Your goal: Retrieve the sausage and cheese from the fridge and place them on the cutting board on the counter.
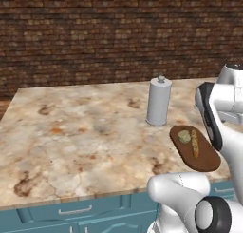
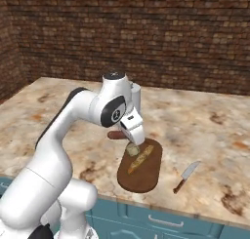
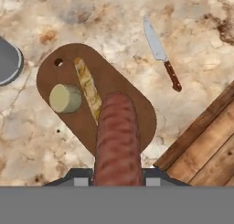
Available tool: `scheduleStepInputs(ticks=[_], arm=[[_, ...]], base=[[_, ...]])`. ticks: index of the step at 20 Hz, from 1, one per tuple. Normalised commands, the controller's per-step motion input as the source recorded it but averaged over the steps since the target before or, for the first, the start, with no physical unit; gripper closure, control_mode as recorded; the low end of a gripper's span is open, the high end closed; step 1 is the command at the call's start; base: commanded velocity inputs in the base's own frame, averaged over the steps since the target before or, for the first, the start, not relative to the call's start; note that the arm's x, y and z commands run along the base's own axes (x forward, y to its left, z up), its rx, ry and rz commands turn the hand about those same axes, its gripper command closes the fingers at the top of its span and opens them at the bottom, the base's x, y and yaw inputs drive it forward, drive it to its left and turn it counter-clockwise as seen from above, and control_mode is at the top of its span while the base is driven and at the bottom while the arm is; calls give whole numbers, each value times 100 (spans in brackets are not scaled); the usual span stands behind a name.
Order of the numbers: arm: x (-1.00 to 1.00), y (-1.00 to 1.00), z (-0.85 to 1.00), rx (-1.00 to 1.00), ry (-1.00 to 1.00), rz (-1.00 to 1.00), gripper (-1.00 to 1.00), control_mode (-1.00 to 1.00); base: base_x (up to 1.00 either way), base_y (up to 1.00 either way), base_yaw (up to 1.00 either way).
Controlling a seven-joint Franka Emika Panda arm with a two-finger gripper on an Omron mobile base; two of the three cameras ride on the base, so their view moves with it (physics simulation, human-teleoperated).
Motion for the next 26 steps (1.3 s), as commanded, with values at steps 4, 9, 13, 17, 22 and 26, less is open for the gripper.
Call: scheduleStepInputs(ticks=[4, 9, 13, 17, 22, 26], arm=[[38, -39, -40, 0, 5, -6, 100, -100], [26, -19, -58, 0, 6, -5, 100, -100], [31, -14, -65, 0, 5, -4, 100, -100], [22, -13, -52, 0, 6, -3, 100, -100], [3, -17, -44, 0, 4, 0, 100, -100], [0, -4, -42, 0, 1, 0, 100, -100]], base=[[0, 0, 0], [0, 0, 0], [0, 0, 0], [0, 0, 0], [0, 0, 0], [0, 0, 0]])
